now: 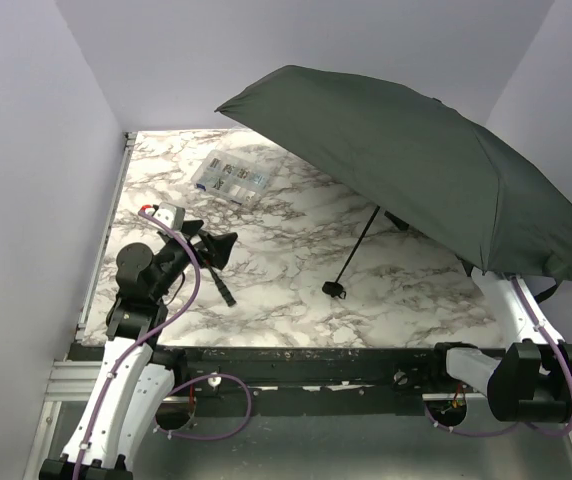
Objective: Put away the umbrella
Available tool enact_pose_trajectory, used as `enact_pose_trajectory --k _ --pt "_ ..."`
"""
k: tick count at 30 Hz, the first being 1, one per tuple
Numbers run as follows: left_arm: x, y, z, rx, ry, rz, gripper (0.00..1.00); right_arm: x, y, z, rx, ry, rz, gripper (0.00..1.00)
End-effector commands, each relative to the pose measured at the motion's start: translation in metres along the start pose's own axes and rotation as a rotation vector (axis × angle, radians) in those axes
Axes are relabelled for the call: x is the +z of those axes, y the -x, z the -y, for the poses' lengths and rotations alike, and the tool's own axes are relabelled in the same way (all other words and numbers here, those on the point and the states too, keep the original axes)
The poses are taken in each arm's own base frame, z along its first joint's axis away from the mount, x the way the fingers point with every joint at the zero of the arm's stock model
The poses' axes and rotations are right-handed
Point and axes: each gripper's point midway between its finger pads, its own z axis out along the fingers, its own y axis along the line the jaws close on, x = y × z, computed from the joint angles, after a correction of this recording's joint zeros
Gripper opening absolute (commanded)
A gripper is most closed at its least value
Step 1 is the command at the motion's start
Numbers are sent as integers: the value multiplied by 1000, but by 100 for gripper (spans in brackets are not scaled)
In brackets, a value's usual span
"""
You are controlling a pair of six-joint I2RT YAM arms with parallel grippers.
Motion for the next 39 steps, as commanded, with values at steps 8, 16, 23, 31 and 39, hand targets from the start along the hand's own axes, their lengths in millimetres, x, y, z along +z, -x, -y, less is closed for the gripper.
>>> enact_pose_trajectory --k 8,16,23,31,39 --pt "0 10 12 14 -53 11 99 -8 -5 -22 -102 148 8 100" --pt "1 5 21 -1 -106 -12 99 -31 -42 -66 -310 478 -23 100" --pt "4 0 41 -90 -209 -58 99 -35 -47 -68 -341 511 -78 100" --pt "9 -14 80 -371 -397 -91 99 -38 -42 -72 -317 498 -30 100" --pt "31 -37 110 -401 -469 -166 99 -34 -41 -63 -314 449 -24 100"
